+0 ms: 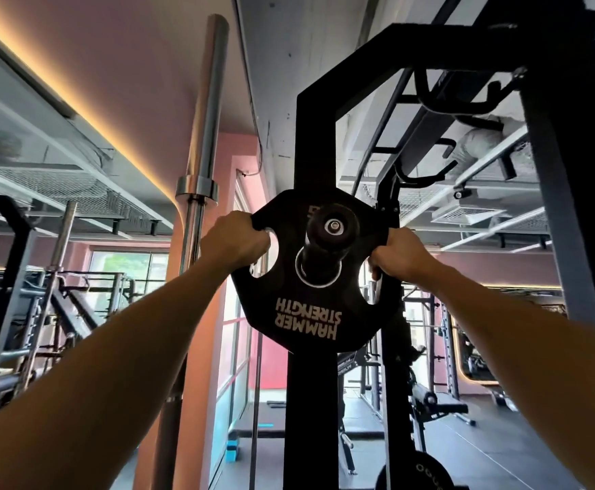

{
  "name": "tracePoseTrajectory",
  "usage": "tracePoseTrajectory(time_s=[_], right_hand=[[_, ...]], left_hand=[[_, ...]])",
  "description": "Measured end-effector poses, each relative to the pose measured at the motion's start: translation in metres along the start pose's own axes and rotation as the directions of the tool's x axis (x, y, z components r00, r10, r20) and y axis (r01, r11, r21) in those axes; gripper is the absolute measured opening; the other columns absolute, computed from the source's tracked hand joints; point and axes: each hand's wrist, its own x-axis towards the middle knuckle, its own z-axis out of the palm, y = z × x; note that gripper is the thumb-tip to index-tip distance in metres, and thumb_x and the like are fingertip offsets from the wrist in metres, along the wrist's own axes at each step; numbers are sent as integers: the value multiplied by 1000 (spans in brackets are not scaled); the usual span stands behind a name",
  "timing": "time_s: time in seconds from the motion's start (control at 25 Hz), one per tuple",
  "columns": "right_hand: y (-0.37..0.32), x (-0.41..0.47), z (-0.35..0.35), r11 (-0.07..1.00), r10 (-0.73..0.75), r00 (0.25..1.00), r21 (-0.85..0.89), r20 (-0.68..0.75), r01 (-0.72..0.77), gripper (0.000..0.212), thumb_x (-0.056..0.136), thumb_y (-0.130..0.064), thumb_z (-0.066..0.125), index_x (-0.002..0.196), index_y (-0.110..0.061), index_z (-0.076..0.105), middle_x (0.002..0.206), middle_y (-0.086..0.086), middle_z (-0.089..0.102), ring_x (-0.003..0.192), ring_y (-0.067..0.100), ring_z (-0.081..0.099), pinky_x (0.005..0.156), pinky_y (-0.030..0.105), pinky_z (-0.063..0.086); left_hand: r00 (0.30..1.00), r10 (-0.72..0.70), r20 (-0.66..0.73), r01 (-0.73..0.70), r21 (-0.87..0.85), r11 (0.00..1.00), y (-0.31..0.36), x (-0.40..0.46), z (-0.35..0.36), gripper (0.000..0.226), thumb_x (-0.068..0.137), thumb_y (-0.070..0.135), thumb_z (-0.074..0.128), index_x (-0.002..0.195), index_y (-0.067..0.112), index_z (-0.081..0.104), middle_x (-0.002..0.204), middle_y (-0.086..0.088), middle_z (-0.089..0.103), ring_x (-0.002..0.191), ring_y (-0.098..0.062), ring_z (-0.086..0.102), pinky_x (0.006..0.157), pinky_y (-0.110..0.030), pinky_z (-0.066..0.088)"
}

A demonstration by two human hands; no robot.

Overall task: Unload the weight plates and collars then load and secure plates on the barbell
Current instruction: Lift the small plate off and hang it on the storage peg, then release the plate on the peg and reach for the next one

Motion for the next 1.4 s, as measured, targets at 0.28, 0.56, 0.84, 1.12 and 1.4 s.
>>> tracePoseTrajectory(time_s=[0.28, 0.56, 0.84, 1.12, 1.4], right_hand=[[20, 28, 21, 997, -59, 998, 45, -26, 60, 25, 68, 5, 52, 47, -5, 63, 53, 14, 66, 43, 9, 59, 49, 18, 42], [29, 17, 33, 993, 111, 989, 40, -97, -107, 24, 74, -25, 60, 91, -10, 70, 76, 7, 72, 83, 26, 70, 69, 28, 50], [49, -99, 53, 967, 197, 973, 139, 117, -213, 45, 98, -48, 46, 100, -4, 55, 68, 5, 70, 59, 21, 66, 60, 32, 53], [74, -191, 38, 970, 243, 875, -127, 418, -208, 40, 89, -38, 66, 117, -11, 59, 108, 3, 61, 96, 17, 56, 80, 28, 42], [75, -234, -26, 983, 181, 866, -73, 465, -166, 35, 89, -26, 67, 122, -14, 59, 105, -2, 59, 91, 12, 53, 61, 8, 36]], left_hand=[[999, -17, -28, 15, -62, 998, -21, 22, 34, 11, 64, 18, 56, 60, 8, 54, 64, -9, 61, 59, -28, 58, 57, -27, 41], [996, -85, -14, 86, 42, 995, -23, -11, 36, 34, 90, 36, 53, 112, 11, 45, 95, -9, 58, 86, -33, 58, 77, -38, 46], [960, -101, 260, 109, -18, 994, -49, -111, 40, 52, 100, 61, 25, 121, 16, 41, 88, -18, 67, 76, -38, 68, 76, -45, 55], [798, -72, 598, 89, 0, 996, -39, -214, 45, 50, 89, 57, 59, 123, 21, 58, 104, -3, 68, 92, -18, 60, 81, -29, 40], [815, -156, 558, 130, 86, 988, 10, -260, 11, 50, 81, 57, 70, 118, 25, 63, 112, -3, 65, 106, -23, 59, 85, -31, 42]])
